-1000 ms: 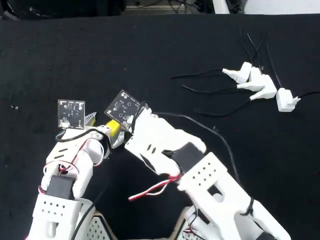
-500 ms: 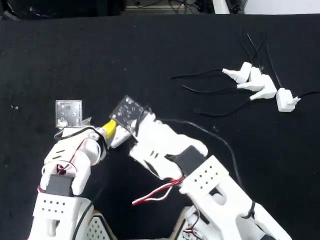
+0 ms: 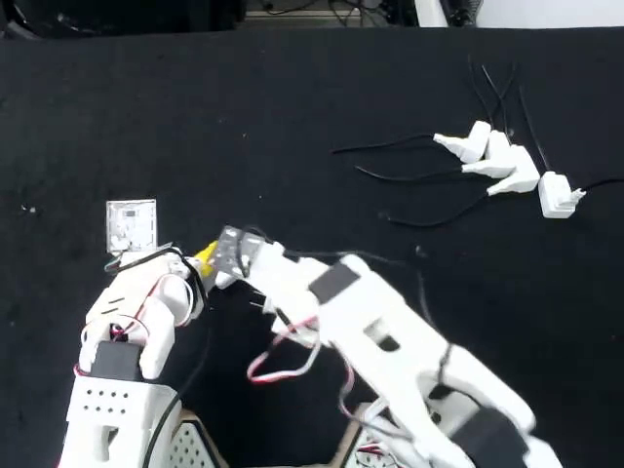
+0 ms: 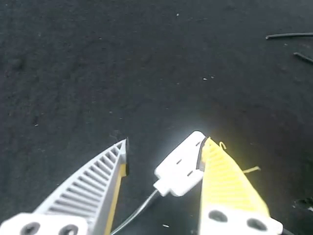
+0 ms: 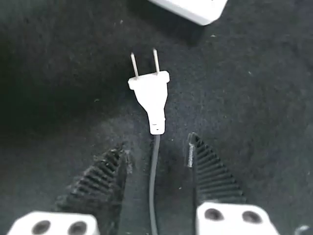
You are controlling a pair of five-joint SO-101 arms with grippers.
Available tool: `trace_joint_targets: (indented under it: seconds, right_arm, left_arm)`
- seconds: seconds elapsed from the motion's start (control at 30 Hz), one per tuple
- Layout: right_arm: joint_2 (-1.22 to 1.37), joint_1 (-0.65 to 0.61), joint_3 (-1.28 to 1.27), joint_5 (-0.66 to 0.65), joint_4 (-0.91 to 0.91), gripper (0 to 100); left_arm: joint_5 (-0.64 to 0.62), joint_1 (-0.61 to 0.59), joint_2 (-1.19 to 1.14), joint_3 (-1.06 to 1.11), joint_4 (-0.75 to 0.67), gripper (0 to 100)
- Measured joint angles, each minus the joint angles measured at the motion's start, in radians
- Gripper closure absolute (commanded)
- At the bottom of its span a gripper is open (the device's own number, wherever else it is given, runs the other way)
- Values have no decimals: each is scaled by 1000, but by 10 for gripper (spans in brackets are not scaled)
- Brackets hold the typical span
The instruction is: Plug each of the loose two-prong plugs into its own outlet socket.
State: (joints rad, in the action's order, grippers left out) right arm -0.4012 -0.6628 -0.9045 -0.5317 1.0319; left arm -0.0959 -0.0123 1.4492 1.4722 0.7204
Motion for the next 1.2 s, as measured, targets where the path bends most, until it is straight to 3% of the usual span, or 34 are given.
trace_joint_targets:
  seconds: [0.3, 0.93, 1.03, 1.2]
  right_arm:
    - [293, 17, 212, -29, 52, 835]
    - [443, 21, 233, -60, -25, 838]
    - [454, 32, 239, -60, -25, 972]
    - [477, 78, 267, -101, -35, 988]
  left_arm:
    - [0, -23, 0, 0, 0, 751]
    - [0, -28, 0, 0, 35, 751]
    - [0, -28, 0, 0, 35, 751]
    - [0, -28, 0, 0, 35, 751]
